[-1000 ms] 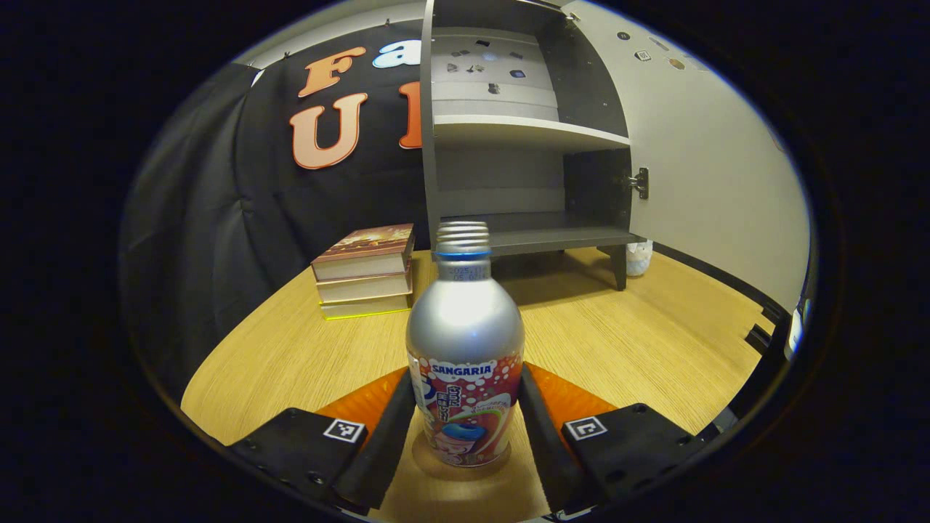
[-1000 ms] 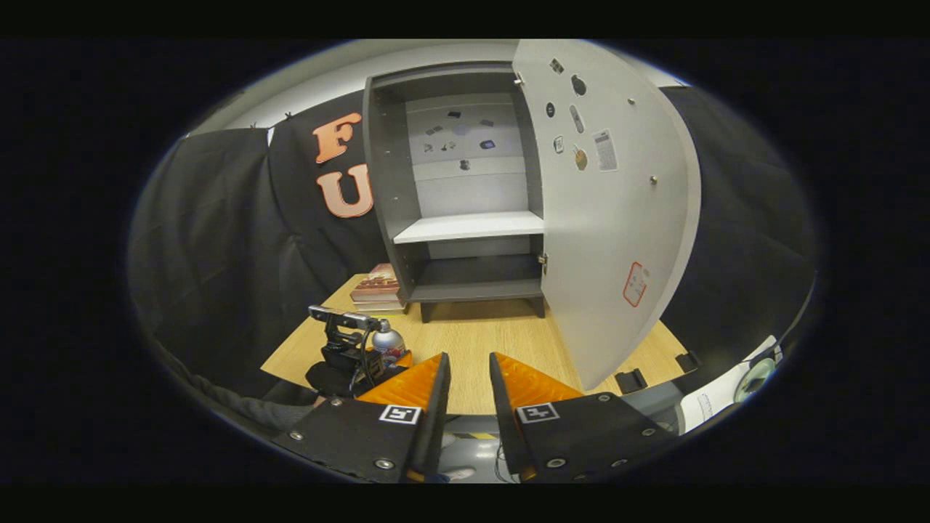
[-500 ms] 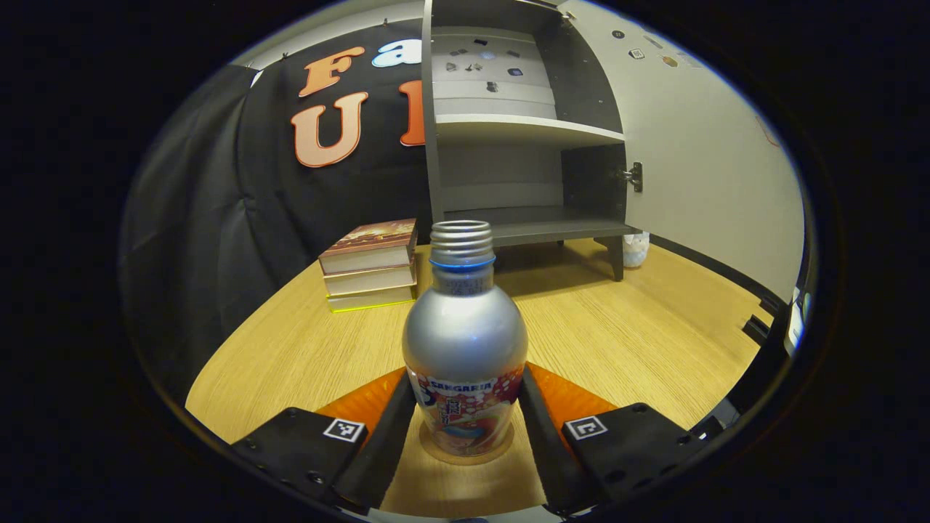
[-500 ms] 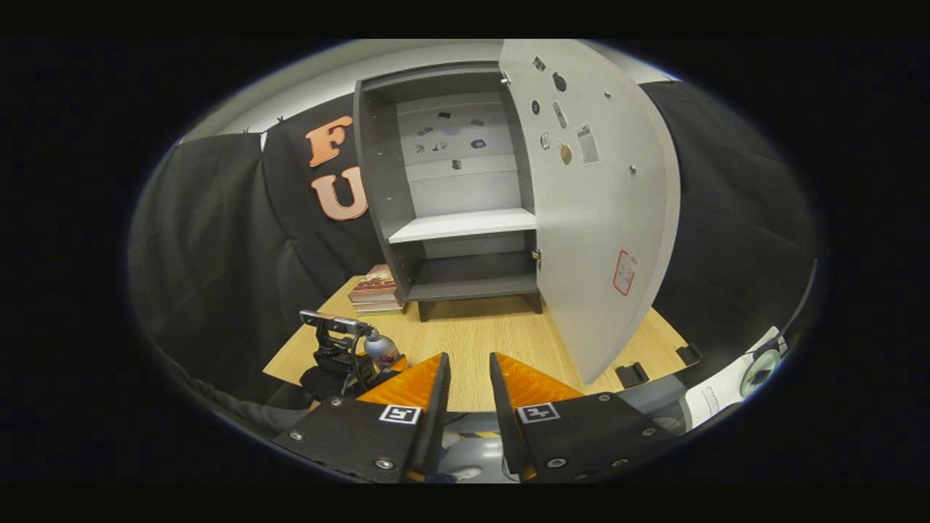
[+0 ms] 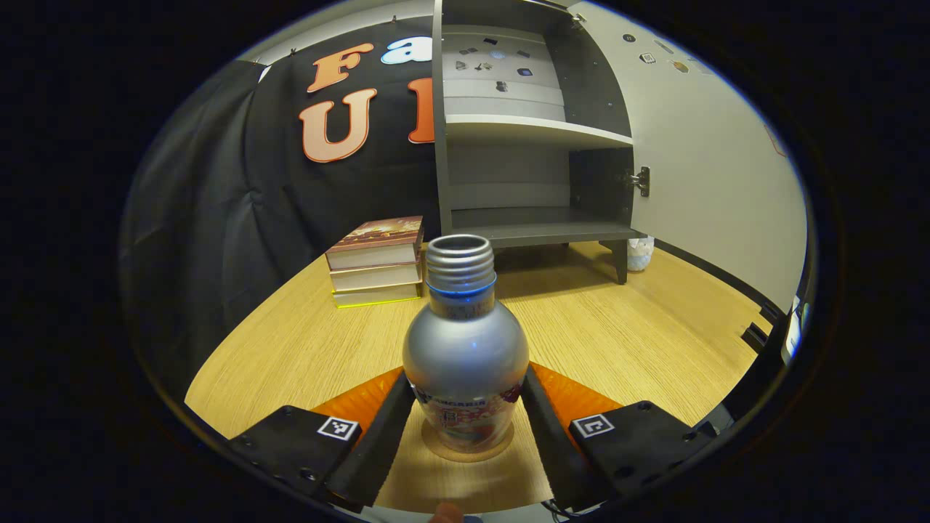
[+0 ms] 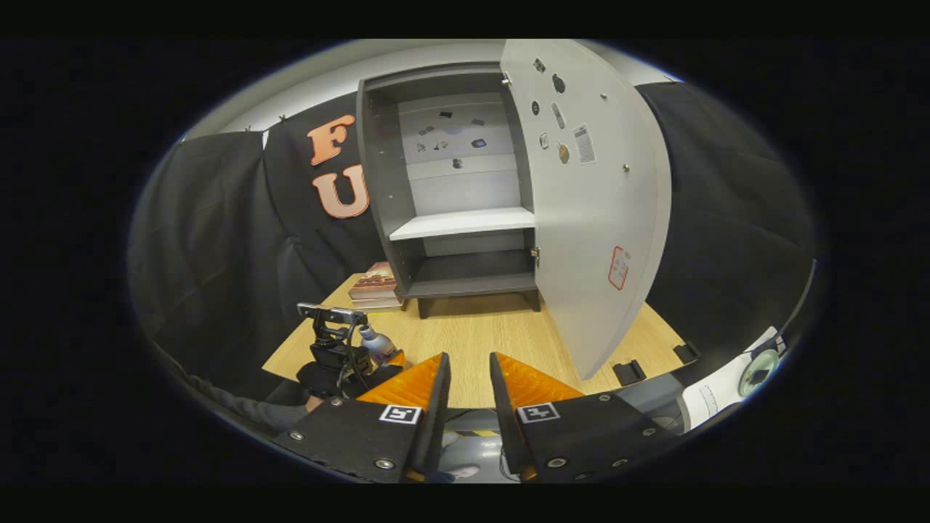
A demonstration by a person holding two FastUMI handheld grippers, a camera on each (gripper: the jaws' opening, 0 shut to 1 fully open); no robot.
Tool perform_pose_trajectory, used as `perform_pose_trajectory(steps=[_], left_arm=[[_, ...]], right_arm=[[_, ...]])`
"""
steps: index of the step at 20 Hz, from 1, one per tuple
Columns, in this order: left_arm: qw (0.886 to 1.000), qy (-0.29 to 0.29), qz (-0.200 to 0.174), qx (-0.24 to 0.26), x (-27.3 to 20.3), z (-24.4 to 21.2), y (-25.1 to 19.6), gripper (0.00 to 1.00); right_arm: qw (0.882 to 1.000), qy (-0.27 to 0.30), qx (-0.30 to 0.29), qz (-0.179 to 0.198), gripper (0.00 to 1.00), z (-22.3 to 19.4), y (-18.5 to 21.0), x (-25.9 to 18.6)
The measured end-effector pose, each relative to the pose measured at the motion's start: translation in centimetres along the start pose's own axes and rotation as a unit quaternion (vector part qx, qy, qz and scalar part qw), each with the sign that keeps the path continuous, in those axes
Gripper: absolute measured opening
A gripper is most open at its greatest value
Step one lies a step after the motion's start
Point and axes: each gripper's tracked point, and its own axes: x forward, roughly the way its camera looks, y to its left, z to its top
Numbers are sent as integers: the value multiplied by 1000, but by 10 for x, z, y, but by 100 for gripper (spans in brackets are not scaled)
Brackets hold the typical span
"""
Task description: Open the cabinet door with the right hand, grasp the bottle in the cabinet with the left hand and place it on the coaster, then close the cabinet door with the right hand.
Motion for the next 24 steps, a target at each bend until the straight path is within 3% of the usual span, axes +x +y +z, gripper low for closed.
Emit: perform_pose_trajectory(steps=[13,18,24], left_arm=[[997,-67,5,27,-43,98,-7,91],[993,-110,-8,30,-78,158,-23,92],[993,-115,-29,6,-99,202,-37,92]], right_arm=[[999,-47,-3,9,37,24,-6,-18],[996,-91,-1,4,37,56,-25,-31],[989,-144,-21,-16,40,106,-66,-48]])
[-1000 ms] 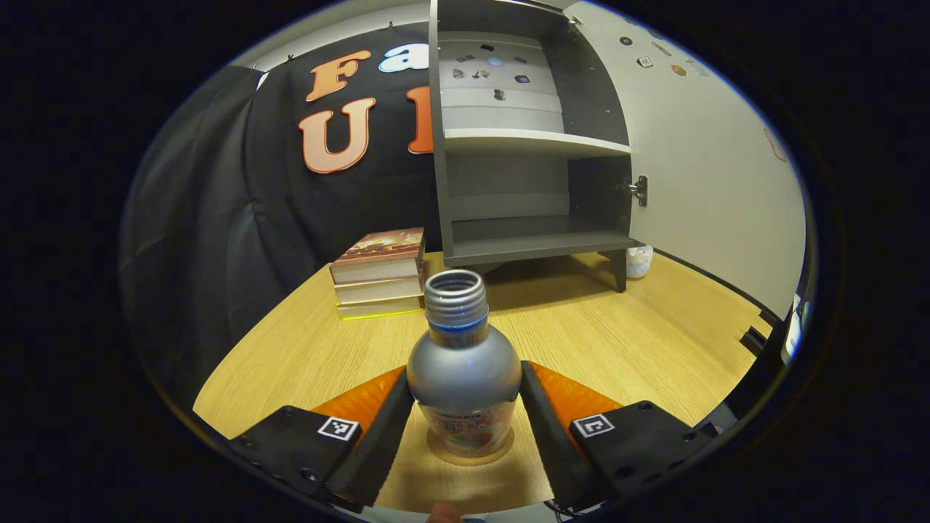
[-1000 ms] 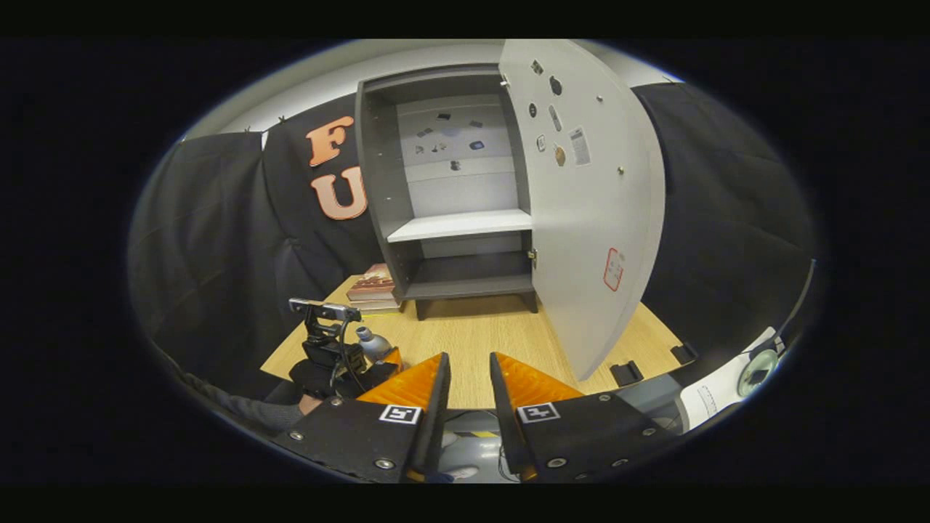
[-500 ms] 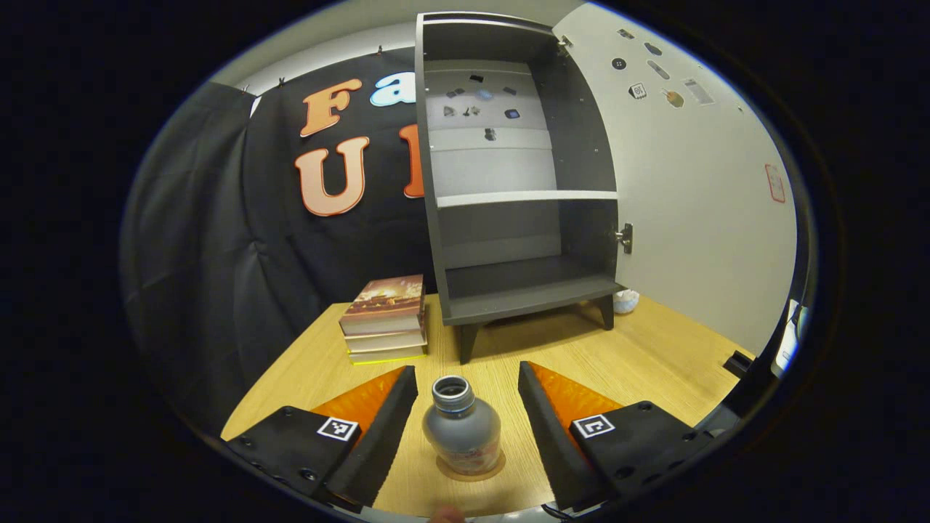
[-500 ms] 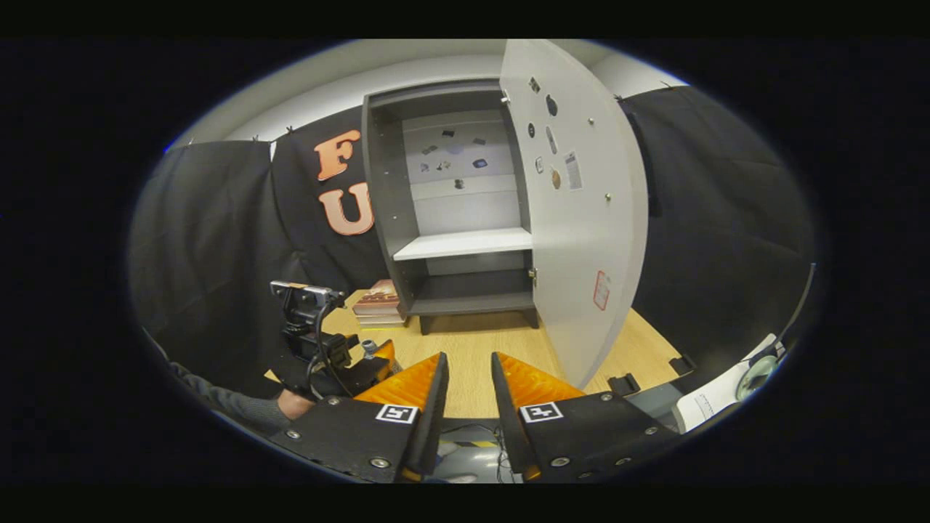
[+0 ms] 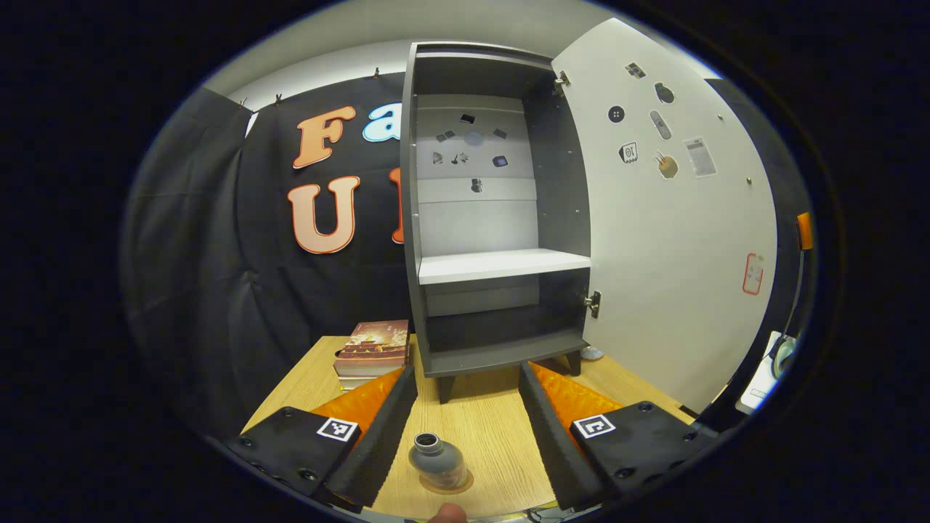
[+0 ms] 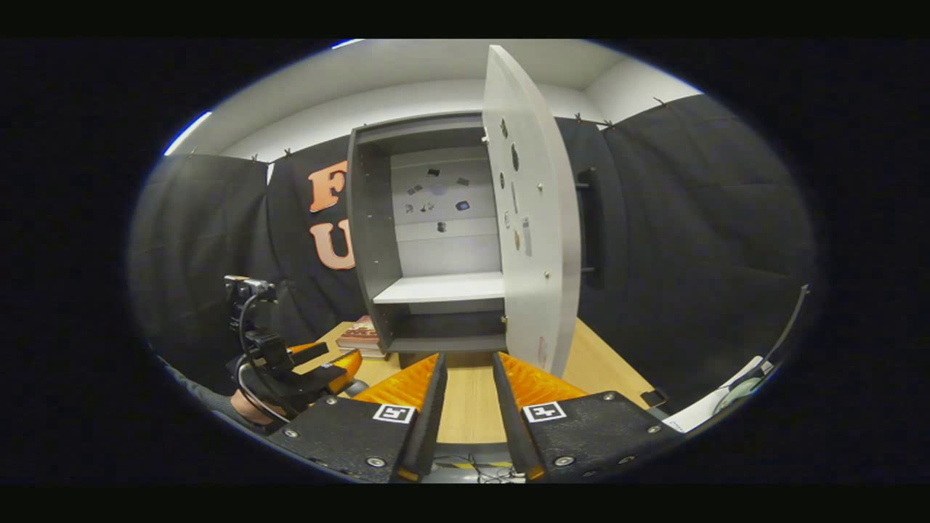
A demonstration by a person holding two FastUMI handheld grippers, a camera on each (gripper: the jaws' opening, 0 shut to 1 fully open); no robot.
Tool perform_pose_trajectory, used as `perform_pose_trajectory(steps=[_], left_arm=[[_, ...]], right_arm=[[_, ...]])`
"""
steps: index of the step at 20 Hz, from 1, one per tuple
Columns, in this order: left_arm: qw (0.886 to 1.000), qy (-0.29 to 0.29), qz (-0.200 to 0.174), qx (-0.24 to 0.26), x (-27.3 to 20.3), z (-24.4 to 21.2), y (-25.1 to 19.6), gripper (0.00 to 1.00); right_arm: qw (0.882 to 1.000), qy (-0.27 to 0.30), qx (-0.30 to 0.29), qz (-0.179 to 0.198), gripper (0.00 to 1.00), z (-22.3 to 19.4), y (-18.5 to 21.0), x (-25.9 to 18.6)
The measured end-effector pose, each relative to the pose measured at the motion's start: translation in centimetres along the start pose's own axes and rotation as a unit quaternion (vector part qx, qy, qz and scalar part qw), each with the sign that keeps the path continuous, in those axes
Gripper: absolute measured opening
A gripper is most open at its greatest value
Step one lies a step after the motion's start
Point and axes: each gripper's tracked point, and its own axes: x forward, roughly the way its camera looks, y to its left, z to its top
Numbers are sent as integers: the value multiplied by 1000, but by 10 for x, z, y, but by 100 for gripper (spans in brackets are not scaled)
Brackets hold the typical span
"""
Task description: Open the cabinet door with the right hand, grasp the bottle in the cabinet with the left hand and place it on the coaster, then close the cabinet door with the right hand.
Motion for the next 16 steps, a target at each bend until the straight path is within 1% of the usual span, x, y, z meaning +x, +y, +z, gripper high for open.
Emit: perform_pose_trajectory(steps=[3,5,7,11,13,14,15,16], left_arm=[[1000,-1,1,-12,-3,14,3,92],[1000,-2,8,-4,-3,18,9,92],[1000,-2,16,6,-1,18,14,92],[999,4,30,8,2,19,23,92],[999,7,33,8,3,20,24,92],[999,6,34,10,5,20,25,92],[999,6,37,12,4,21,26,92],[999,7,39,14,4,20,27,92]], right_arm=[[999,-26,-7,-17,41,27,-34,2],[999,-36,-1,-33,42,39,-61,5],[998,-45,1,-46,47,50,-86,9],[997,-43,2,-57,51,54,-120,21],[998,-45,8,-50,52,55,-120,28],[998,-46,13,-42,55,56,-117,32],[998,-49,12,-46,57,56,-118,33],[998,-50,14,-45,56,58,-120,35]])
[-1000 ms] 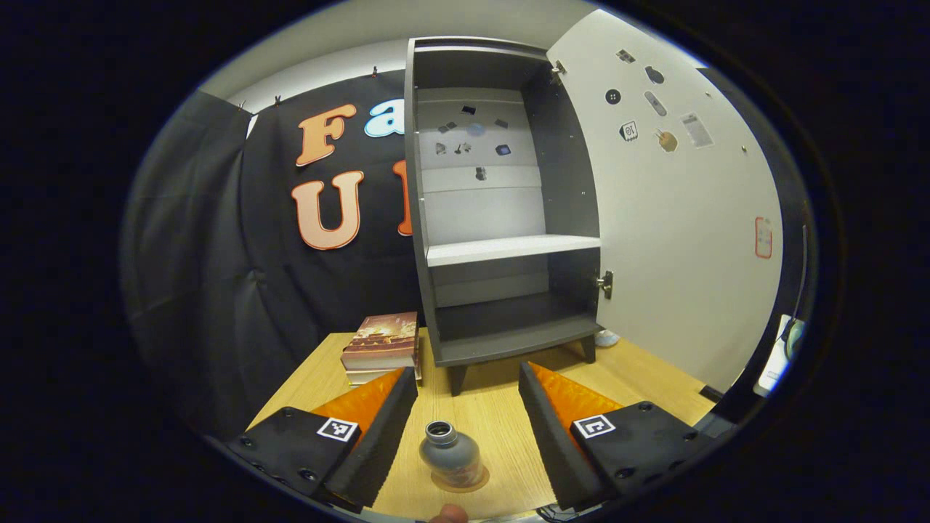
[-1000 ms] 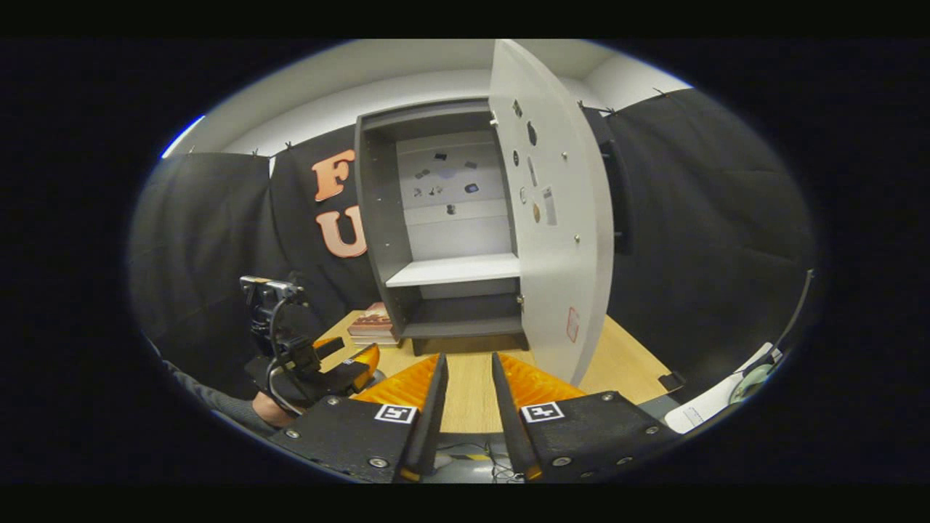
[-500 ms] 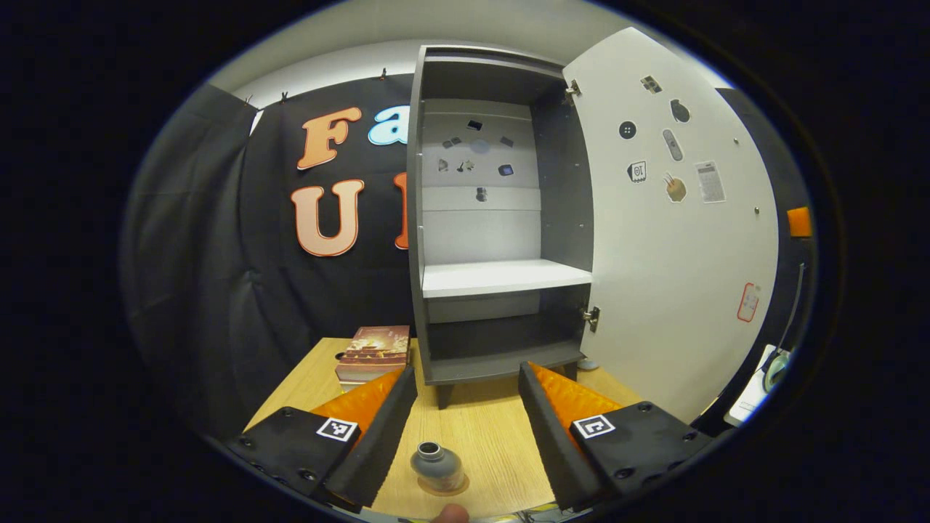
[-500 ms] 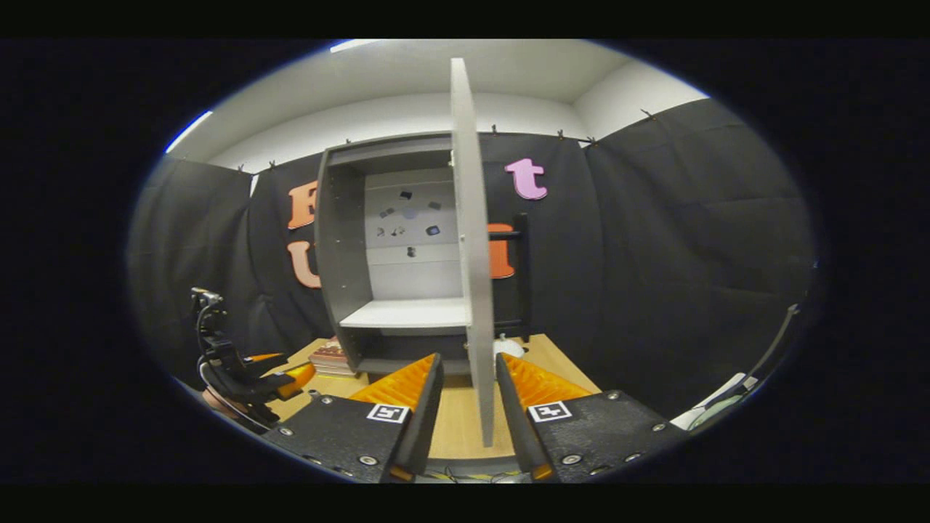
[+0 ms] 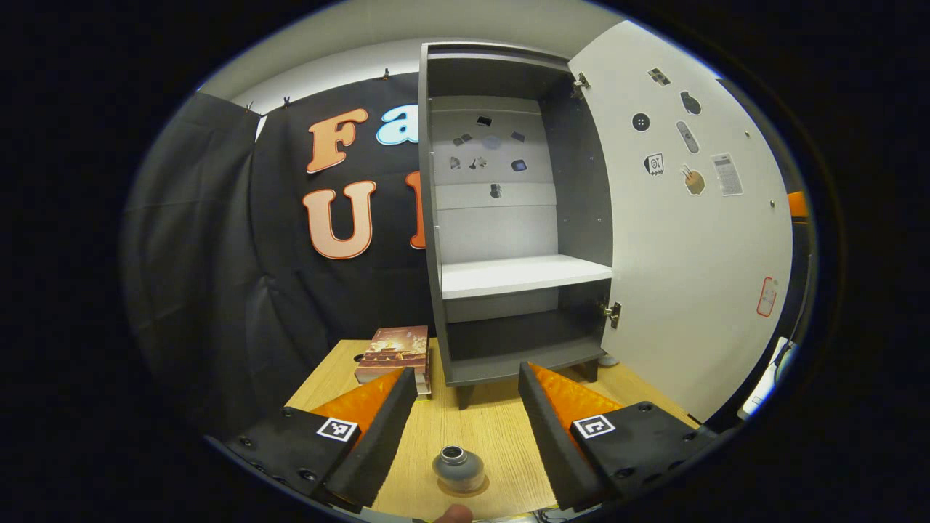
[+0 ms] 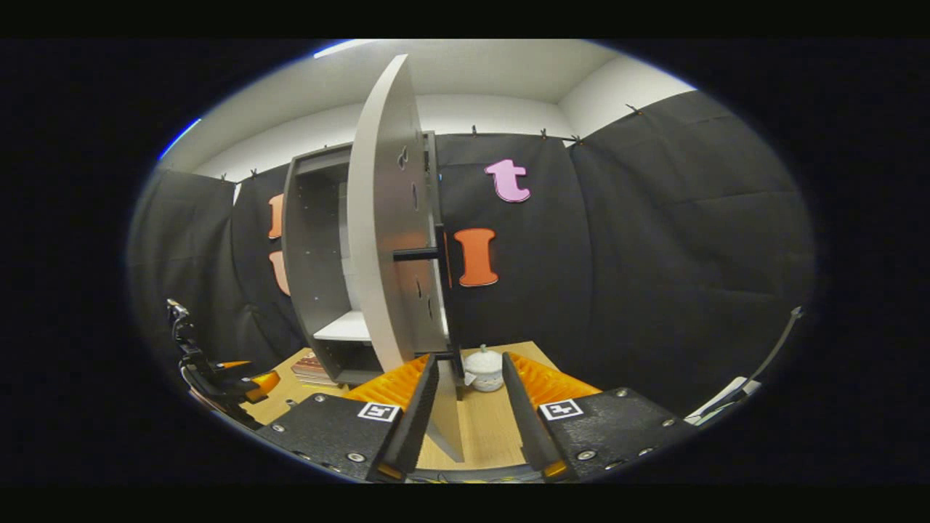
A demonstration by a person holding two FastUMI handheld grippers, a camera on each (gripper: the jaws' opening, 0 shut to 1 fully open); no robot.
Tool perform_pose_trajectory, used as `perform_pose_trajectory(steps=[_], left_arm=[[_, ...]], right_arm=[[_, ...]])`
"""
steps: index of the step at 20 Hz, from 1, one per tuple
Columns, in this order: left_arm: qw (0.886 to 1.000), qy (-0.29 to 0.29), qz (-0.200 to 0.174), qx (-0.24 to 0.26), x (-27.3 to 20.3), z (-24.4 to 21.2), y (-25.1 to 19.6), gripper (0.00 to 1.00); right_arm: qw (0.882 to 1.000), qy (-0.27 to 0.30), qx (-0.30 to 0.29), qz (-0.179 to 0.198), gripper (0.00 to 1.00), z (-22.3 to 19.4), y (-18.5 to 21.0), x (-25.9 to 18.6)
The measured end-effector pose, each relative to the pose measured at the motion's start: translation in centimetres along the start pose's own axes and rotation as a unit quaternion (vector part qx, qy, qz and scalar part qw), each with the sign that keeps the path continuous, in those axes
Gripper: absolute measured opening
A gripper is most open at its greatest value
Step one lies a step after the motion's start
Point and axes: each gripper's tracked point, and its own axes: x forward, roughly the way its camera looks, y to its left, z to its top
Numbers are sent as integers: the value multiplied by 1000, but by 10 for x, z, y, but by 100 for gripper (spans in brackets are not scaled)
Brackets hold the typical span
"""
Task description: Open the cabinet door with the right hand, grasp the bottle in the cabinet with the left hand and place it on the coaster, then close the cabinet door with the right hand.
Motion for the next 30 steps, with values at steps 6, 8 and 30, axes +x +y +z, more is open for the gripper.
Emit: perform_pose_trajectory(steps=[6,8,30], left_arm=[[1000,2,3,6,2,-1,5,92],[1000,0,1,5,2,2,7,92],[998,-19,50,-35,13,18,109,92]], right_arm=[[1000,-14,-3,9,56,-1,19,-1],[1000,-13,-2,27,56,-3,36,-2],[987,-20,0,161,85,-19,231,74]])
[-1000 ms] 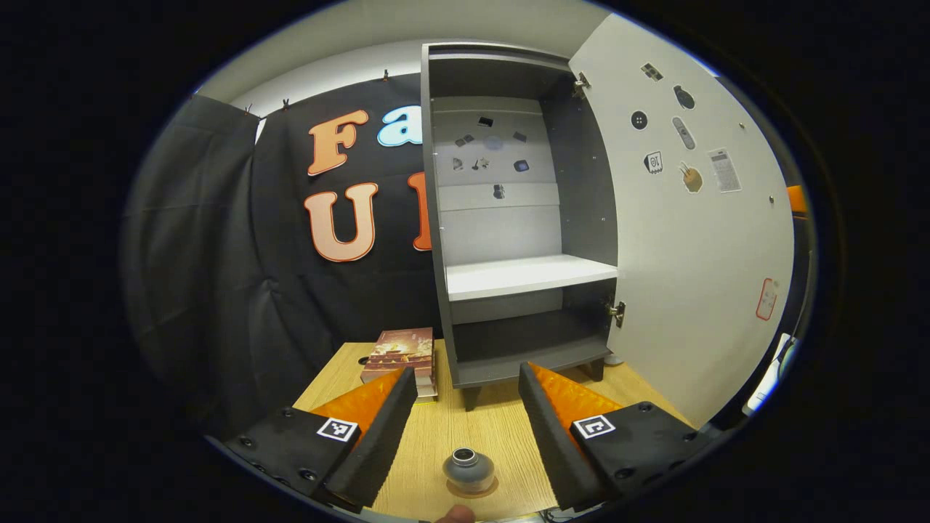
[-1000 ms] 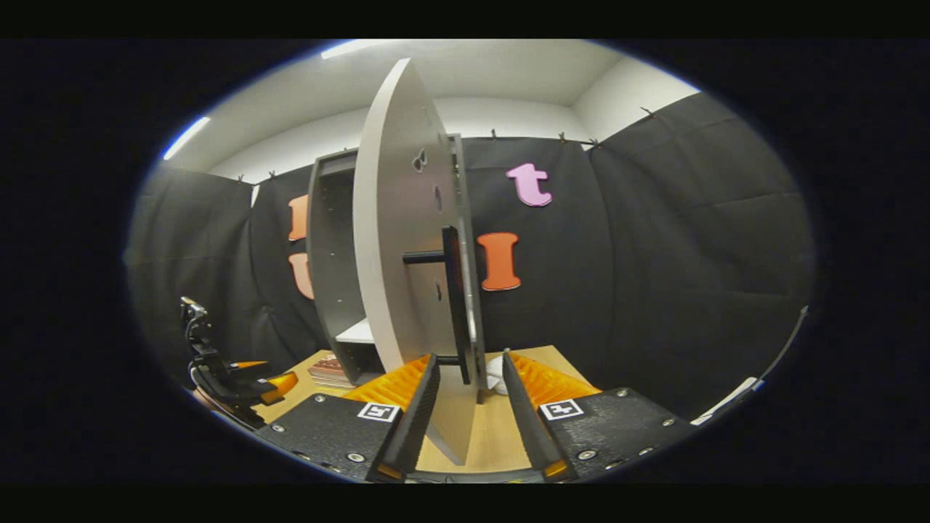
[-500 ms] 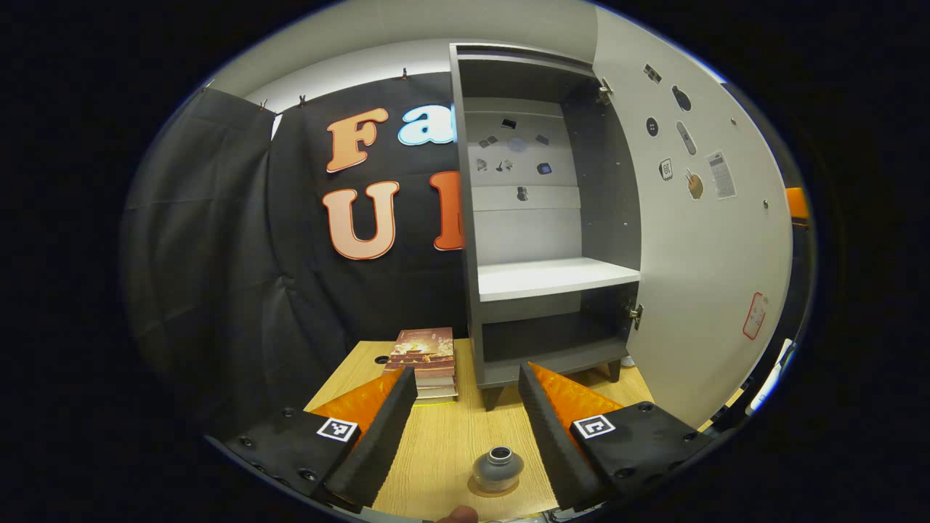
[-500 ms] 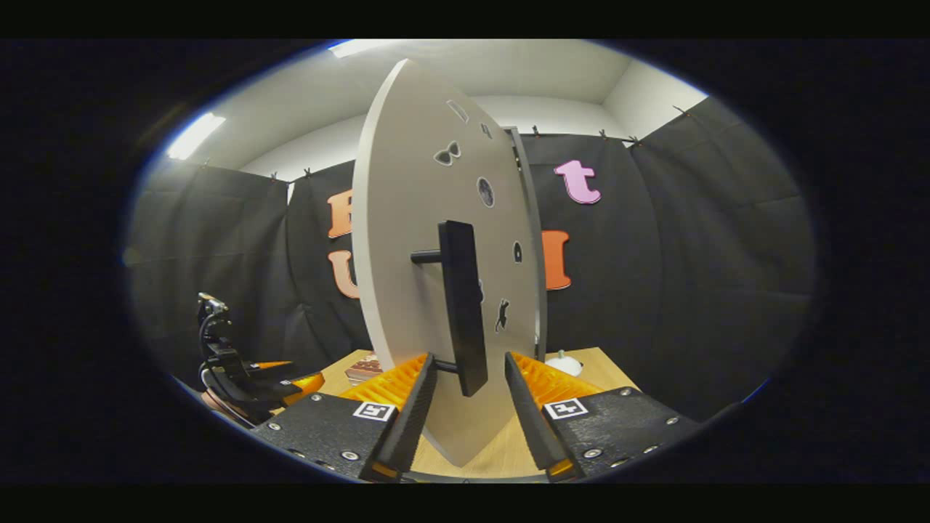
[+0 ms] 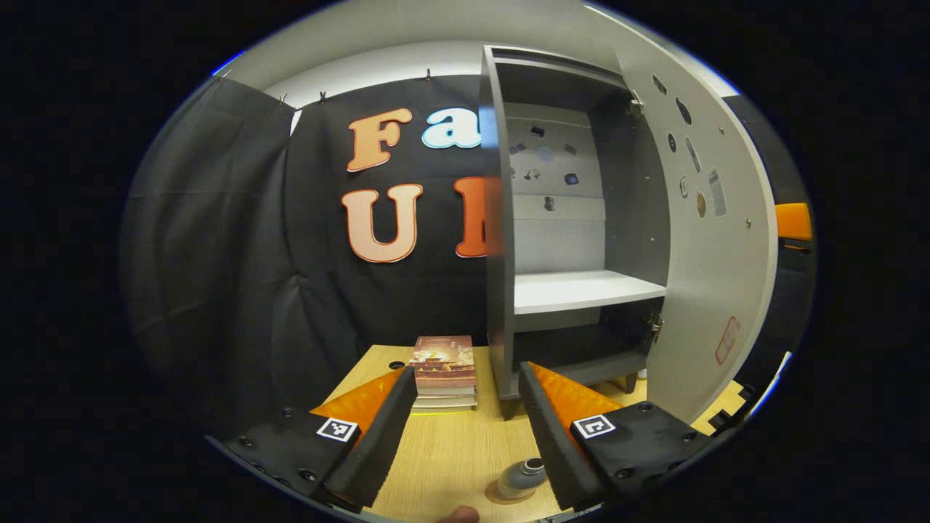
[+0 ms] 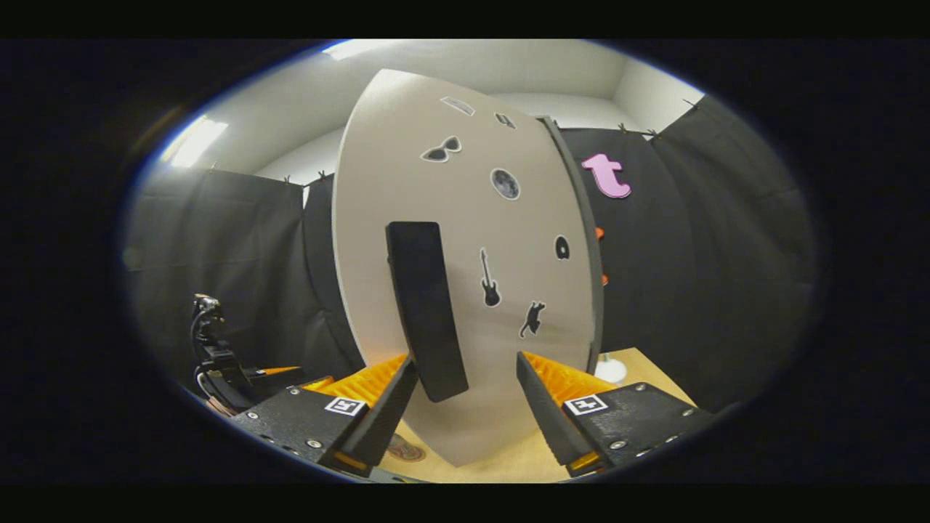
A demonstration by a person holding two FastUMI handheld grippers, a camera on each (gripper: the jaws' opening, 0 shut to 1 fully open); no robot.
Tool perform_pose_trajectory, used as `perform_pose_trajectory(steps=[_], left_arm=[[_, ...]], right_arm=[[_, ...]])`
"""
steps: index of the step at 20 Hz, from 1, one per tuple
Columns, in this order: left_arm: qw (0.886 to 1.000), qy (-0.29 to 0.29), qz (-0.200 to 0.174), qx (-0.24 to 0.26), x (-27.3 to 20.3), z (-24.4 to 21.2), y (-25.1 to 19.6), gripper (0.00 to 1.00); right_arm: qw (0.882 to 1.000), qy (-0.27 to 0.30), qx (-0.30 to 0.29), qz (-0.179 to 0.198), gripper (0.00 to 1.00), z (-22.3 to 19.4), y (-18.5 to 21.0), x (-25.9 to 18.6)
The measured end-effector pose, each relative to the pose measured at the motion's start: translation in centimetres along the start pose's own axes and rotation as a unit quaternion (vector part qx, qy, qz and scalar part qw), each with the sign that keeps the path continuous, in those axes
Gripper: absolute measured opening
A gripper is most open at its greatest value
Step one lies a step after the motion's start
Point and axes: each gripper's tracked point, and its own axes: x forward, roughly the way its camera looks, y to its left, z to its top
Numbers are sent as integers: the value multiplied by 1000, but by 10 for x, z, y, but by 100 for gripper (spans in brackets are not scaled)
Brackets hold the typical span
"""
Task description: Open the cabinet door with the right hand, grasp the bottle in the cabinet with the left hand and place it on the coaster, then close the cabinet door with the right hand.
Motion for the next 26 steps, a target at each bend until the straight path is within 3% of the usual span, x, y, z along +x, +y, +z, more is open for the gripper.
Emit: perform_pose_trajectory(steps=[4,14,22,26], left_arm=[[1000,-10,15,-4,9,12,24,92],[999,-19,28,-15,45,23,62,92],[1000,-14,12,-21,70,22,60,92],[1000,-7,17,-22,78,14,68,92]], right_arm=[[1000,-2,-6,15,93,-3,13,39],[999,-14,-15,32,94,0,39,83],[998,-37,-35,-42,94,-3,37,82],[996,-46,-44,-59,97,-3,38,80]])
